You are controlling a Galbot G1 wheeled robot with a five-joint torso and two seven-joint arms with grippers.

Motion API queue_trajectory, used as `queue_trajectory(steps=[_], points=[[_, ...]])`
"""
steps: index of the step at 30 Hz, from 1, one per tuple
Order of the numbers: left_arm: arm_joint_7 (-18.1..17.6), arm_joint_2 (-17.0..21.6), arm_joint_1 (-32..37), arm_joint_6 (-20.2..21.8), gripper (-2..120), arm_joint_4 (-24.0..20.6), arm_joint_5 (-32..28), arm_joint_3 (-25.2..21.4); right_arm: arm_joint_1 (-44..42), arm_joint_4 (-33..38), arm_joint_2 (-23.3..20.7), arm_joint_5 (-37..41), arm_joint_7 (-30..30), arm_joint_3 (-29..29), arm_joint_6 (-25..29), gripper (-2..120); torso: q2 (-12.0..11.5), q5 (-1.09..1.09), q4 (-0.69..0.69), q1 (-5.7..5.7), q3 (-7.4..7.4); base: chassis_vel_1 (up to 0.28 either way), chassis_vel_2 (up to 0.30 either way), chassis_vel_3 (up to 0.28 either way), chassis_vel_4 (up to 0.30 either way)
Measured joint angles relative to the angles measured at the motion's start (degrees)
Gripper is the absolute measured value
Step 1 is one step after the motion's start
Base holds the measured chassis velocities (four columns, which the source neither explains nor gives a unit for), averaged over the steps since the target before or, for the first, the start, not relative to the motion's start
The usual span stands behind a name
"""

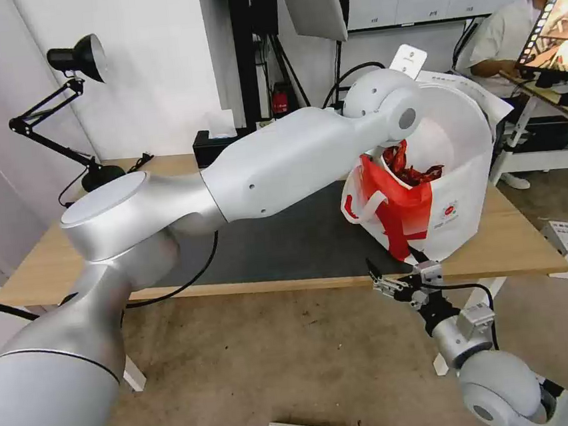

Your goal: Pick up the trash from the table and place it into the takeout bag.

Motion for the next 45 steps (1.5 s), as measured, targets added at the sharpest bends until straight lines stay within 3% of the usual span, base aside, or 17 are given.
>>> queue_trajectory(steps=[9, 16, 20, 22, 24, 25, 26, 28, 30, 33, 34, 35, 38, 39, 42, 43, 45], points=[[-1.31, -0.01, 0.8, -0.04, 38, -0.01, 0.06, -0.22, 0.0, 0.0, 0.0, 0.0, 0.0, 0.0, 0.0, 100, 0.0, 0.0, 0.0, 0.0, 0.0, 0.0, 0.0, 0.0, 0.0], [-1.65, 0.33, 1.47, -0.06, 68, -0.59, -0.42, -2.02, 0.0, 0.0, 0.0, 0.0, 0.0, 0.0, 0.0, 100, 0.0, 0.0, 0.0, 0.0, 0.0, 0.0, 0.0, 0.0, 0.0], [-1.94, 1.62, 2.24, -0.13, 81, -2.39, 1.01, -2.99, 0.0, 0.0, 0.0, 0.0, 0.0, 0.0, 0.0, 100, 0.0, 0.0, -0.01, 0.0, 0.0, 0.0, 0.0, 0.0, 0.0], [-1.94, 1.62, 2.24, -0.13, 81, -2.39, 1.01, -2.99, 0.0, 0.0, 0.0, 0.0, 0.0, 0.0, 0.0, 100, 0.0, 0.0, -0.01, 0.0, 0.0, 0.0, 0.0, 0.0, 0.0], [-1.95, 6.04, 3.62, -3.74, 97, -6.47, 3.41, -4.05, 0.0, 0.0, 0.0, 0.0, 0.0, 0.0, 0.0, 100, 0.0, 0.0, -0.01, 0.0, 0.0, 0.0, 0.0, 0.0, 0.0], [-1.68, 11.02, 5.28, -6.72, 100, -10.42, 5.47, -5.37, 0.0, 0.0, 0.0, 0.0, 0.0, 0.0, 0.0, 100, 0.0, -0.02, -0.01, 0.0, 0.0, 0.0, 0.0, 0.0, 0.0], [-1.68, 11.02, 5.28, -6.72, 100, -10.42, 5.47, -5.37, 0.0, 0.0, 0.0, 0.0, 0.0, 0.0, 0.0, 100, 0.0, -0.02, -0.01, 0.0, 0.0, 0.0, 0.0, 0.0, 0.0], [0.66, 18.47, 7.1, -10.4, 100, -15.75, 8.04, -6.42, 0.0, 0.0, 0.0, 0.0, 0.0, 0.0, 0.0, 100, 0.0, -0.02, 0.0, 0.0, 0.0, 0.0, 0.0, 0.0, 0.0], [1.39, 20.62, 7.76, -11.55, 100, -17.19, 8.47, -6.83, 0.0, 0.0, 0.0, 0.0, 0.0, 0.0, 0.0, 100, 0.0, -0.03, 0.01, 0.0, 0.0, 0.0, 0.0, 0.0, 0.0], [4.32, 30.9, 11.79, -14.98, 100, -23.94, 10.23, -9.06, 0.0, 0.0, 0.0, 0.0, -0.01, 0.0, 0.0, 100, 0.0, -0.05, -0.01, 0.0, 0.0, 0.0, 0.0, 0.0, 0.0], [4.32, 30.9, 11.79, -14.98, 100, -23.94, 10.23, -9.06, 0.0, 0.0, 0.0, 0.0, -0.01, 0.0, 0.0, 100, 0.0, -0.05, -0.01, 0.0, 0.0, 0.0, 0.0, 0.0, 0.0], [5.5, 35.22, 14.0, -16.45, 100, -26.22, 11.91, -10.4, 0.0, 0.0, 0.0, 0.0, -0.01, 0.0, 0.0, 100, 0.0, -0.03, -0.02, 0.01, 0.0, 0.0, 0.0, 0.0, 0.0], [8.94, 46.7, 25.53, -20.69, 100, -33.04, 16.74, -18.99, 0.01, 0.0, 0.0, 0.0, -0.01, 0.0, 0.0, 100, 0.0, -0.07, 0.02, 0.01, 0.0, 0.0, 0.0, 0.0, 0.0], [8.94, 46.7, 25.53, -20.69, 100, -33.04, 16.74, -18.99, 0.01, 0.0, 0.0, 0.0, -0.01, 0.0, 0.0, 100, 0.0, -0.07, 0.02, 0.01, 0.0, 0.0, 0.0, 0.0, 0.0], [12.23, 54.67, 41.91, -23.47, 100, -39.14, 20.47, -31.41, 0.01, 0.0, -0.01, 0.0, 0.0, 0.0, 0.0, 100, 0.0, -0.09, 0.05, -0.01, 0.0, 0.0, 0.0, 0.0, 0.0], [12.23, 54.67, 41.91, -23.47, 100, -39.14, 20.47, -31.41, 0.01, 0.0, -0.01, 0.0, 0.0, 0.0, 0.0, 100, 0.0, -0.09, 0.05, -0.01, 0.0, 0.0, 0.0, 0.0, 0.0], [13.8, 57.47, 53.61, -24.76, 100, -42.34, 23.29, -40.75, 0.0, -0.01, -0.01, 0.0, 0.0, 0.0, 0.0, 100, 0.01, 0.03, 0.01, -0.01, -0.01, 0.0, 0.0, 0.0, 0.0]])
